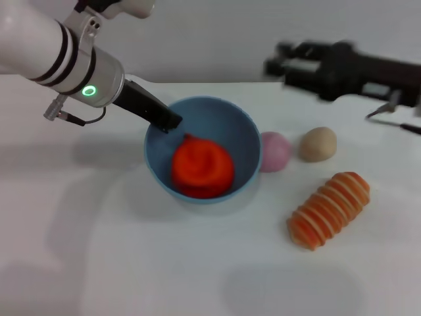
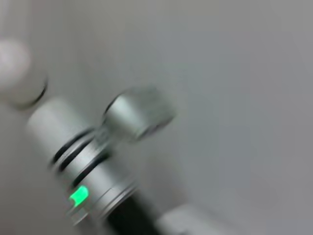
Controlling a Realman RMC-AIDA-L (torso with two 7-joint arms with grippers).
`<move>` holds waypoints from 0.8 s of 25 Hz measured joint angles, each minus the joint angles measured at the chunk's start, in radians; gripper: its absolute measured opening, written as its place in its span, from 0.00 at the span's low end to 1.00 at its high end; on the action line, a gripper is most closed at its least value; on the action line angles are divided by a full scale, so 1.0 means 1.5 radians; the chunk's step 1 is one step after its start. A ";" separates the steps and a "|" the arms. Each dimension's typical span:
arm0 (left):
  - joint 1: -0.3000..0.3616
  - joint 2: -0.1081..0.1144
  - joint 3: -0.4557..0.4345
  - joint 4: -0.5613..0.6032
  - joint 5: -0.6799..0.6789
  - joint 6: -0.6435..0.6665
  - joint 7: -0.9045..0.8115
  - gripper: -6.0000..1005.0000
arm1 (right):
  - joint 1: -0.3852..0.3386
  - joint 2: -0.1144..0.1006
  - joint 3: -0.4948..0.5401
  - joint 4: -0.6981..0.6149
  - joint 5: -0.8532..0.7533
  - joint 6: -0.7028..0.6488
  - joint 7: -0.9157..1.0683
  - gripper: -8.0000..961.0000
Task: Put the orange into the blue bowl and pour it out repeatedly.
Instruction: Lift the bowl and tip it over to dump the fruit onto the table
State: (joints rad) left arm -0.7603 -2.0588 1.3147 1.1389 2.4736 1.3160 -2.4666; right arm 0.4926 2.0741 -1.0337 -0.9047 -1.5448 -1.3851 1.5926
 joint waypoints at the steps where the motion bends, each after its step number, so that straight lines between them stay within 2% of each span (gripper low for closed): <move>1: 0.004 0.000 0.001 -0.001 0.000 -0.011 0.002 0.01 | -0.018 0.001 0.008 0.002 0.033 0.024 -0.030 0.45; 4: 0.014 -0.001 0.003 -0.004 -0.006 -0.027 0.013 0.01 | -0.053 0.003 0.007 0.041 0.116 0.092 -0.117 0.48; 5: 0.016 -0.001 0.005 -0.006 -0.007 -0.033 0.017 0.01 | -0.064 0.002 0.006 0.085 0.160 0.096 -0.188 0.49; 9: 0.019 -0.002 0.010 -0.011 -0.008 -0.047 0.020 0.01 | -0.076 -0.001 0.025 0.146 0.186 0.068 -0.250 0.53; 14: 0.021 -0.001 0.031 -0.002 -0.007 -0.095 0.036 0.01 | -0.082 -0.001 0.108 0.261 0.204 0.064 -0.351 0.58; 19: 0.022 0.001 0.081 0.047 0.024 -0.156 0.043 0.01 | -0.090 0.001 0.145 0.376 0.312 0.051 -0.531 0.62; 20: 0.023 0.001 0.093 0.056 0.032 -0.164 0.044 0.01 | -0.089 0.001 0.147 0.406 0.345 0.043 -0.576 0.70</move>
State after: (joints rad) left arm -0.7266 -2.0580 1.4536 1.2227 2.5218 1.0694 -2.4013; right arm 0.3592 2.0759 -0.8138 -0.2956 -1.0275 -1.3203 0.7283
